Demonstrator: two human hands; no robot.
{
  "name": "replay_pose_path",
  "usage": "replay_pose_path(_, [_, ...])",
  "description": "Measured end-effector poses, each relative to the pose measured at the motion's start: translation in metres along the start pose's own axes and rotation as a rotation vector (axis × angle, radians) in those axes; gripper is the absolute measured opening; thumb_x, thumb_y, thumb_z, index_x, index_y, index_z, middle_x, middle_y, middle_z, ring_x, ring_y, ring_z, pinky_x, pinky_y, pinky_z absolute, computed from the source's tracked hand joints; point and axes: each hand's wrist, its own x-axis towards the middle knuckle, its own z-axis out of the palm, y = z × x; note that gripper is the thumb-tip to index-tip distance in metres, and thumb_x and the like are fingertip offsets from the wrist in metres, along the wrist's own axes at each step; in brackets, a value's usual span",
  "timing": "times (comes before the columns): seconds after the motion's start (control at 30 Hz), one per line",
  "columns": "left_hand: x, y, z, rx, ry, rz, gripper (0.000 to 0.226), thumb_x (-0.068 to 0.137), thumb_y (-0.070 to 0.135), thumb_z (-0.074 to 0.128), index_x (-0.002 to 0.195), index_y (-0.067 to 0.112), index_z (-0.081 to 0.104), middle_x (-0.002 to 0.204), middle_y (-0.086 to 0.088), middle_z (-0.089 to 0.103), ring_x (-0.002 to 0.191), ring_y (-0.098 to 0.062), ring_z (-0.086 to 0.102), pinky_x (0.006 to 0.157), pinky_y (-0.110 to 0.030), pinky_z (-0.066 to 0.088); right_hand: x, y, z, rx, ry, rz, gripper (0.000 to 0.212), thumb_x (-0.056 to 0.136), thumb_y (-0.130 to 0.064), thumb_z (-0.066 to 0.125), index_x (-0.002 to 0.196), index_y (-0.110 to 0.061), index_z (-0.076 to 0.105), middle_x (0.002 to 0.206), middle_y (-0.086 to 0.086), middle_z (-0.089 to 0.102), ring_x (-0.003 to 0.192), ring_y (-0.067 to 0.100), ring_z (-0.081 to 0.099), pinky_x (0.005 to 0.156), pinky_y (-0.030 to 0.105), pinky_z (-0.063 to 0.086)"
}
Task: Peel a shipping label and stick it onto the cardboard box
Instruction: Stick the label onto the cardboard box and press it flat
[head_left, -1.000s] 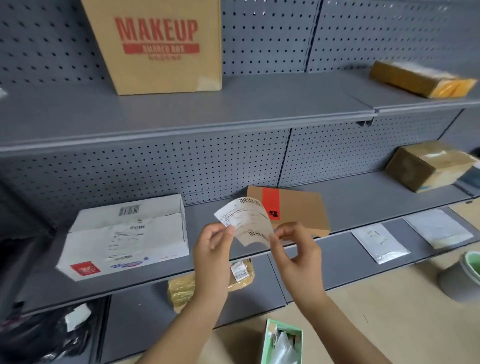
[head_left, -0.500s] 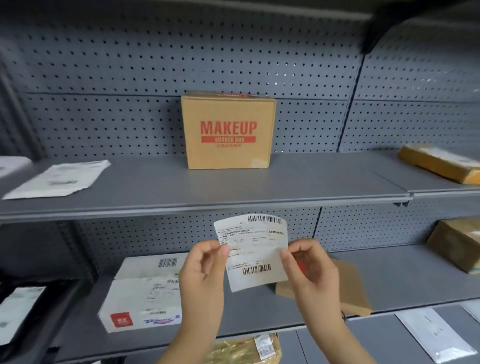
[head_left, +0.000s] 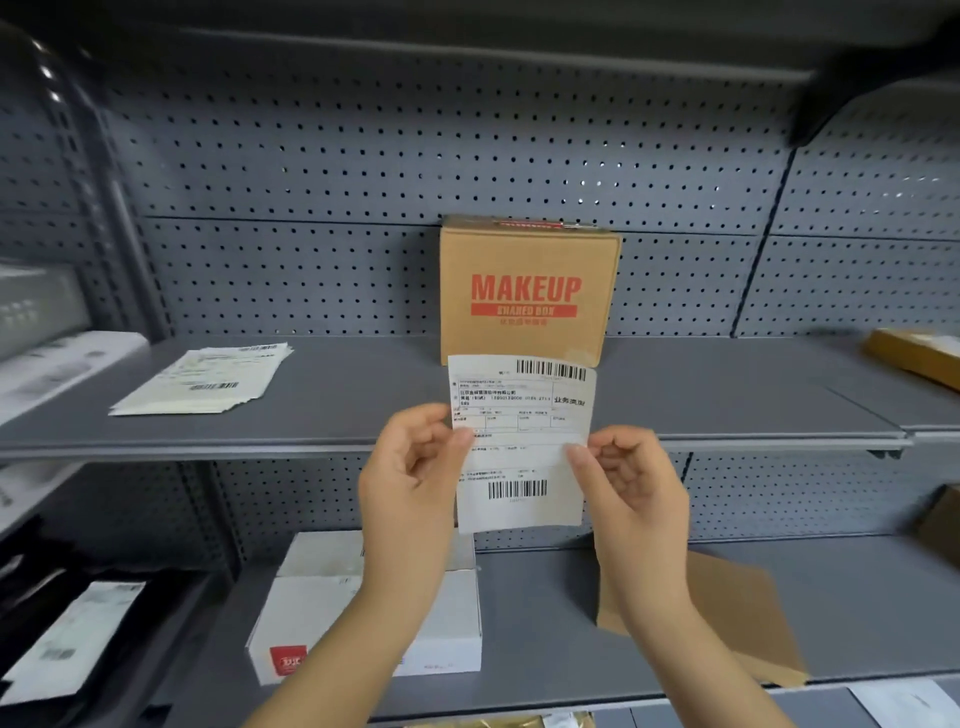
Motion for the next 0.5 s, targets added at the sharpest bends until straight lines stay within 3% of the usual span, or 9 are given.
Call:
replay_pose_path(0.17, [0.031, 0.006, 0.002, 0.069, -0.028, 0.036, 0.01, 0.081, 0.018, 0.071, 0.089, 0.019, 0.065, 0.083, 0.001, 0.072, 0.078, -0.013, 0.067, 0.073, -0.023, 0.053, 0.023, -0.005, 0.011, 0.008, 0.033, 0.003, 0.01, 0.082, -0.018, 0.068, 0.088, -0.023, 0.062, 0.074, -0.013, 0.066, 0.073, 0.007, 0.061, 0.074, 0.027, 0.05])
replay_pose_path(0.27, [0.046, 0.006, 0.004, 0.122, -0.06, 0.063, 0.006, 0.081, 0.02, 0.07, 0.086, 0.02, 0.066, 0.084, 0.004, 0.072, 0.08, -0.008, 0.067, 0.073, -0.018, 0.051, 0.037, -0.006, 0.015, -0.032, 0.057, 0.02, 0.008, 0.082, -0.02, 0.067, 0.077, -0.023, 0.062, 0.072, -0.013, 0.066, 0.072, 0.007, 0.061, 0.073, 0.027, 0.049])
replay_pose_path(0.5, [0.077, 0.002, 0.02, 0.238, -0.086, 0.075, 0.006, 0.08, 0.024, 0.07, 0.078, 0.02, 0.068, 0.077, 0.007, 0.071, 0.068, 0.0, 0.059, 0.065, -0.008, 0.044, 0.076, -0.005, 0.012, -0.166, 0.016, 0.028, 0.009, 0.086, -0.025, 0.062, 0.079, -0.018, 0.063, 0.078, -0.003, 0.068, 0.077, 0.013, 0.064, 0.073, 0.023, 0.051])
